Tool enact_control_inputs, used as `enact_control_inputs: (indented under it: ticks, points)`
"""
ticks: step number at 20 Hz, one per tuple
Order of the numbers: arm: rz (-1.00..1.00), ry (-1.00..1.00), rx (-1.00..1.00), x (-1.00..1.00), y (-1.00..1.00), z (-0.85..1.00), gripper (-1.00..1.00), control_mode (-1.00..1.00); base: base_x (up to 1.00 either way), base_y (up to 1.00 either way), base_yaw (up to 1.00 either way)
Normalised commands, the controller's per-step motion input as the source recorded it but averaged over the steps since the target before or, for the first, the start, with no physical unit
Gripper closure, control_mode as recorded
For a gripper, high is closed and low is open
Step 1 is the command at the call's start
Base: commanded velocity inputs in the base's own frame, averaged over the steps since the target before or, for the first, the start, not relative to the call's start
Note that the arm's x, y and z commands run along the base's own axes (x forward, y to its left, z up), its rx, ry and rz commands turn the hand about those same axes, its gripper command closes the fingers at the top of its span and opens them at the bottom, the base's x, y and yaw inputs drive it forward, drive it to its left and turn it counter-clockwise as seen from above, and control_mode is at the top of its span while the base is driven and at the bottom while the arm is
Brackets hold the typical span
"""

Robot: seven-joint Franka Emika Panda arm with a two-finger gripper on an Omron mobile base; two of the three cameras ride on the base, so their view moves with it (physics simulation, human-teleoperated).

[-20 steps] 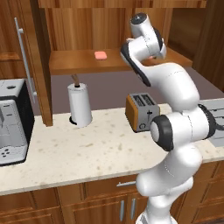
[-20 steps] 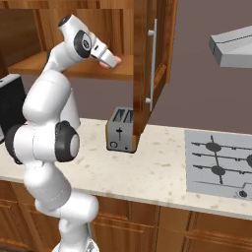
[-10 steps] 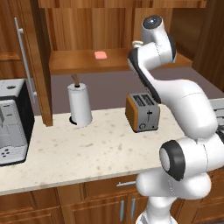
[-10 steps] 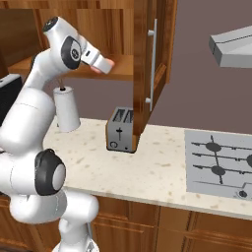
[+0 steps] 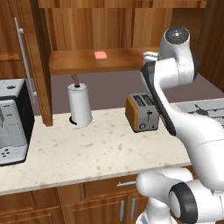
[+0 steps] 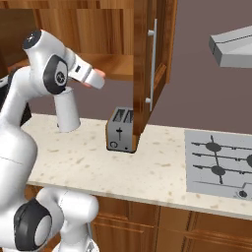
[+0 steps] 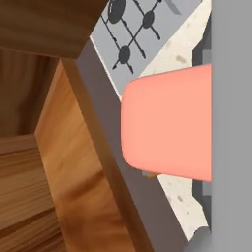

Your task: Locate and retrieve the bar soap and bar soap from the cabinet. Place them next to the sink.

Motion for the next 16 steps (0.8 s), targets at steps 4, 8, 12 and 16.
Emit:
enact_control_inputs:
  ticks: [4,8,12,16]
  points:
    - [0.16,0.00,0.00,-0.97,0.16,-0.03,1.00,-1.00,0.00,0.00,0.00]
    - [0.17,0.00,0.00,-0.86,0.23,-0.10,1.00,-1.00,0.00,0.00,0.00]
    - [0.24,0.00,0.00,-0.83,0.22,-0.23,1.00,-1.00,0.00,0.00,0.00]
    - [0.33,0.00,0.00,-0.63,0.18,-0.24,1.00,-1.00,0.00,0.00,0.00]
